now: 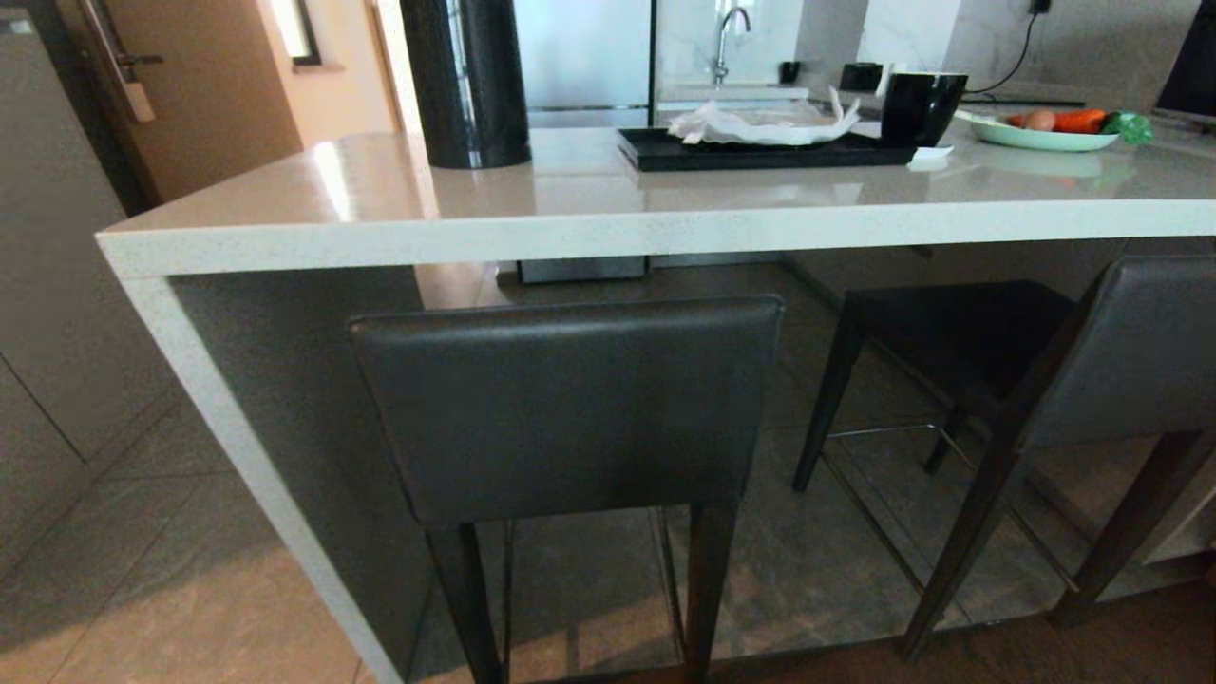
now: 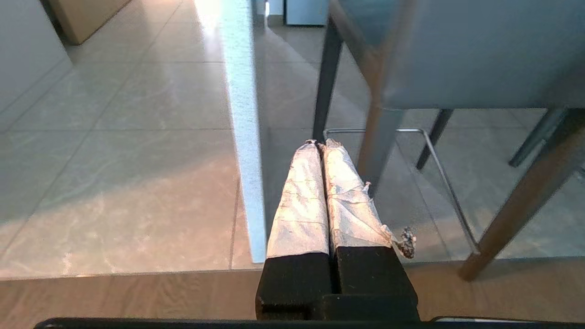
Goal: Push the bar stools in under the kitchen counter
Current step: Pull the gray chair out from under the dining table
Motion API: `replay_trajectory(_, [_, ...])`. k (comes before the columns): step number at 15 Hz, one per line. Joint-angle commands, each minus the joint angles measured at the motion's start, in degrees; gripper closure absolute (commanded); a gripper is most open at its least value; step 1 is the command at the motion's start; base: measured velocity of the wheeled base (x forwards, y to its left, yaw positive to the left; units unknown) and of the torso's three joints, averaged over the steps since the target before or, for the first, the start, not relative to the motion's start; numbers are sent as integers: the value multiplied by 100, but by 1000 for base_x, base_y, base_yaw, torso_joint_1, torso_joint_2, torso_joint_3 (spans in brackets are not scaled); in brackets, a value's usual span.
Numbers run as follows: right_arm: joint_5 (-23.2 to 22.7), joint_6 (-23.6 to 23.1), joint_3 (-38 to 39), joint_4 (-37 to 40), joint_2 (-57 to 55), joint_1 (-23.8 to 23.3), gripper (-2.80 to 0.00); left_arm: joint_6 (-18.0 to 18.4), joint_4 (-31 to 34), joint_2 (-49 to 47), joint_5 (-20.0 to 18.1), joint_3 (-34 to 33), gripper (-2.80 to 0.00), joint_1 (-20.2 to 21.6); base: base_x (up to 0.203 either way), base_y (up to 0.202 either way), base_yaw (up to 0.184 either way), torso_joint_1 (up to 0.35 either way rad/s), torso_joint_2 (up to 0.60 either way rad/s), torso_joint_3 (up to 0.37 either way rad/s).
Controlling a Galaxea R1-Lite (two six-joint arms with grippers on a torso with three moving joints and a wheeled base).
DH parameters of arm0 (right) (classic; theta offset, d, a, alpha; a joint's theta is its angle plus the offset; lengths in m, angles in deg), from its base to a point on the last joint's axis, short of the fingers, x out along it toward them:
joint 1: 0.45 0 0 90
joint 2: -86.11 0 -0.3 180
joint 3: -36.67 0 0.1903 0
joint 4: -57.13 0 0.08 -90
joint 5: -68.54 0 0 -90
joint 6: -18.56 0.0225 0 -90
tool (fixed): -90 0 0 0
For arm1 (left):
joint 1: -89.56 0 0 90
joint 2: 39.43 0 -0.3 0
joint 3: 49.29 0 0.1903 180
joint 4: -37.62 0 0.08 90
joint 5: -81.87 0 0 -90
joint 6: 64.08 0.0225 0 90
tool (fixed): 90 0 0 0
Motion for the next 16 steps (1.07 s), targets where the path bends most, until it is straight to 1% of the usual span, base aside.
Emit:
replay_trajectory(1, [1,-2,0,0,0,2,0,-3,-4,-5,-1,0,0,7,0,94,5,2,-2,2])
replay_trajectory(6, [1,-2,0,0,0,-3,0,-3,-4,-5,-2,0,0,3,12,0,0,0,1,1])
replay_trajectory(13, [1,-2,0,0,0,4,0,-3,-4,-5,-4,0,0,4,184,0,2,4,2,1])
replay_trajectory(16, [1,-19,0,0,0,5,0,-3,-4,-5,4,0,0,7,31,0,1,4,1,1])
